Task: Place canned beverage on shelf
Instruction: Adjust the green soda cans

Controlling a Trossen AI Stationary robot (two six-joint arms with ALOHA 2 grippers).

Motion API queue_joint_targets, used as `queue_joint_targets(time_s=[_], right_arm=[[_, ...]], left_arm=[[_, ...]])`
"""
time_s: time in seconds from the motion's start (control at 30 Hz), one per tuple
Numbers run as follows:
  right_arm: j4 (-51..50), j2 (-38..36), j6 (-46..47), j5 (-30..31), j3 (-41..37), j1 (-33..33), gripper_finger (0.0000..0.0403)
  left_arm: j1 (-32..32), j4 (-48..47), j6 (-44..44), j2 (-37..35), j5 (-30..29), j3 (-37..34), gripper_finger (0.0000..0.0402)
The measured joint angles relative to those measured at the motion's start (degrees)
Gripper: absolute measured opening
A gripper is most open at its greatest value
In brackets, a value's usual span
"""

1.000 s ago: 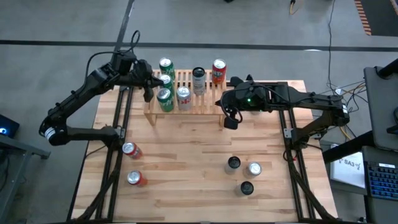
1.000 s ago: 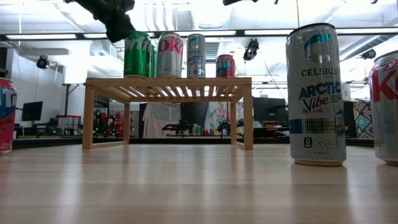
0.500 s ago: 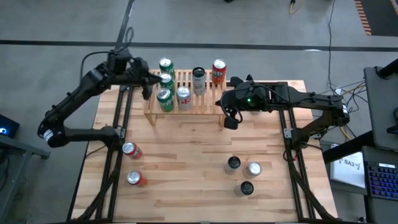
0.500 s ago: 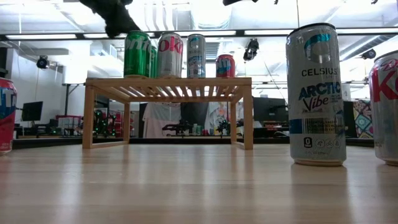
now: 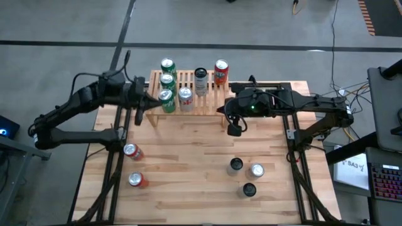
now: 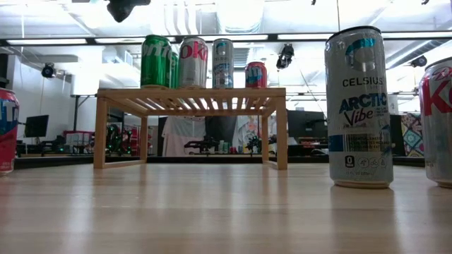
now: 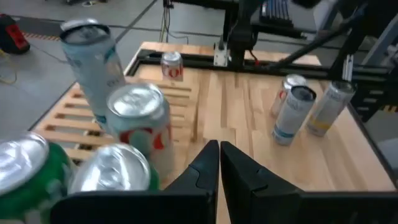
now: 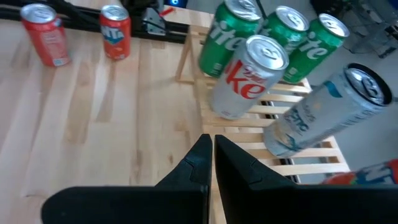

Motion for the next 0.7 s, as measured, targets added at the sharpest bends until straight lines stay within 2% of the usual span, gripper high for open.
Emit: queue_joint_targets(time_s=[0.1,0.27,0.5,0.7], right_arm=[[-0.02,0.0,1.21,-0.01,0.0,1.32,0.0009],[-0.02,0.0,1.54,-0.01,0.0,3.45,0.0009],[-0.02,-0.02,1.68,0.01,0.0,4.33,0.0009],[-0.02,-0.02,1.22,0.07,0.0,4.33,0.0009]], left_arm=[[-4.57,0.61,-1.36,-1.11,-4.48,-3.12,0.0],[-9.79,3.58,-1.41,-1.46,-8.27,-7.87,0.0],[-10.71,3.64,-1.21,-1.05,-19.43,-9.75,0.0],[-10.71,3.97,-1.11,-1.11,-22.41,-10.15,0.0]])
